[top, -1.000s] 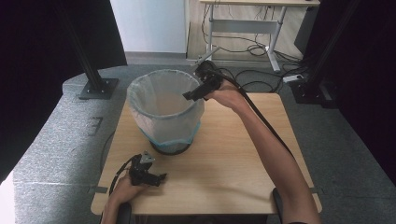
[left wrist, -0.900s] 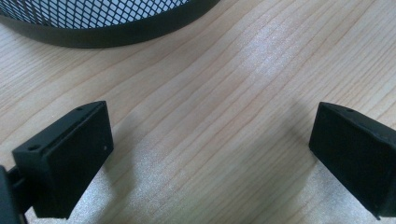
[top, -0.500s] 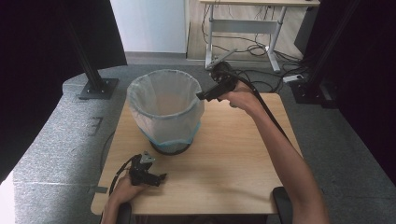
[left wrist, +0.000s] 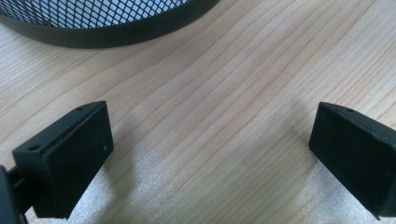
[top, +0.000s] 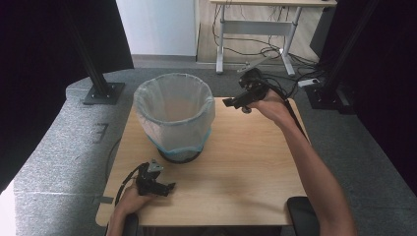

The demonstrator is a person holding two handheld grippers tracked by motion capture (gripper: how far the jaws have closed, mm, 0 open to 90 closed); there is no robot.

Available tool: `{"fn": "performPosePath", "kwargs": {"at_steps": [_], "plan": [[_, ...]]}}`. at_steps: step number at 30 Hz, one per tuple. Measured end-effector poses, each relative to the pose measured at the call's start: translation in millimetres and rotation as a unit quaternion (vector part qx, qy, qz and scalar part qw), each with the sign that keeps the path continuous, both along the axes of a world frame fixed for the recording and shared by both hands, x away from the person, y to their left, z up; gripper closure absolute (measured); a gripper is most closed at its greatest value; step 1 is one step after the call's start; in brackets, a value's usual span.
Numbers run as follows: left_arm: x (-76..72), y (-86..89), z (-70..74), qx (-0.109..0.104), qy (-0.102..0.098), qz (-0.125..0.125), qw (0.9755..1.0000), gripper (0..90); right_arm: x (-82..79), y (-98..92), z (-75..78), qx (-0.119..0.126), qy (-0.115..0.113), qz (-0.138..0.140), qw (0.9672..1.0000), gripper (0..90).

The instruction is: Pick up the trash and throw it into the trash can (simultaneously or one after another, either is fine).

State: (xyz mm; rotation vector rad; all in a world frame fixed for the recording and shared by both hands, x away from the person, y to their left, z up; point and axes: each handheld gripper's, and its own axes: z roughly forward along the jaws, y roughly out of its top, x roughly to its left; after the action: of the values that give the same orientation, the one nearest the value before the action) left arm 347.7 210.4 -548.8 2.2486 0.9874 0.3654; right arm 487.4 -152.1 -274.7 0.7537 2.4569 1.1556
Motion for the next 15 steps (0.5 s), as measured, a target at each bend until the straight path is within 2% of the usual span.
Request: {"fn": "performPosePath", "kwargs": {"at_steps": [9, 15], "plan": [[0.0, 0.0, 0.1, 0.0, 0.0, 0.0, 1.0, 0.0, -3.5, -23.9, -12.5, 0.004, 0.002, -0.017, 0.9999, 1.2], [0.0, 0.0, 0.1, 0.0, 0.0, 0.0, 1.0, 0.0, -7.5, -36.9, -15.3, -0.015, -0.004, -0.029, 0.9995, 1.5]]}}
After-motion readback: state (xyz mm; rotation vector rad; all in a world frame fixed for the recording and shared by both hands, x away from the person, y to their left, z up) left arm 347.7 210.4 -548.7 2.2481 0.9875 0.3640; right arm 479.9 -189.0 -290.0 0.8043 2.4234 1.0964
